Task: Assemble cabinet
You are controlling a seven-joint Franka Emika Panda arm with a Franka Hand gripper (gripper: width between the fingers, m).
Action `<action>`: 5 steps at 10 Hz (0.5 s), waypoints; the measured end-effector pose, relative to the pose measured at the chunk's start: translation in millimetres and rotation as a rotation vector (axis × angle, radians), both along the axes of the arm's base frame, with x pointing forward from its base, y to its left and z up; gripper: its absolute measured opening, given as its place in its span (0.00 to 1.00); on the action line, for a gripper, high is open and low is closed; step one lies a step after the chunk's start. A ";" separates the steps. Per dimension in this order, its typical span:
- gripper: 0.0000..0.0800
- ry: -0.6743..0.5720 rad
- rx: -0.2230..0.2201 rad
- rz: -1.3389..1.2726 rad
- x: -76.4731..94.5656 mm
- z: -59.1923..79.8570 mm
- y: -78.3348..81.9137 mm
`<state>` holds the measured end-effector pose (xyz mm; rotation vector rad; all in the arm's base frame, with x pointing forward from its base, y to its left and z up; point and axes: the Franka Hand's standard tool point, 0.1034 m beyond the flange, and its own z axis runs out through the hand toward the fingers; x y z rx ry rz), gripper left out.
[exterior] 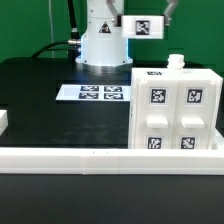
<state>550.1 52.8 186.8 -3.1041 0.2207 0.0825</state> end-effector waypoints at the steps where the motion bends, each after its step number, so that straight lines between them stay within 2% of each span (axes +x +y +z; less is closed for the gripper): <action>1: 0.70 0.002 -0.004 -0.043 12.6 -1.7 17.8; 2: 0.70 -0.002 -0.006 -0.058 26.4 -5.4 31.2; 3: 0.70 -0.003 -0.007 -0.051 31.7 -8.9 36.3; 5: 0.70 -0.002 -0.007 -0.051 30.1 -8.8 33.7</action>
Offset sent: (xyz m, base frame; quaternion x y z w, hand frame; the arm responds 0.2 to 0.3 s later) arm 0.0000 0.0000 0.0000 0.0000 0.0000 0.0000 1.0000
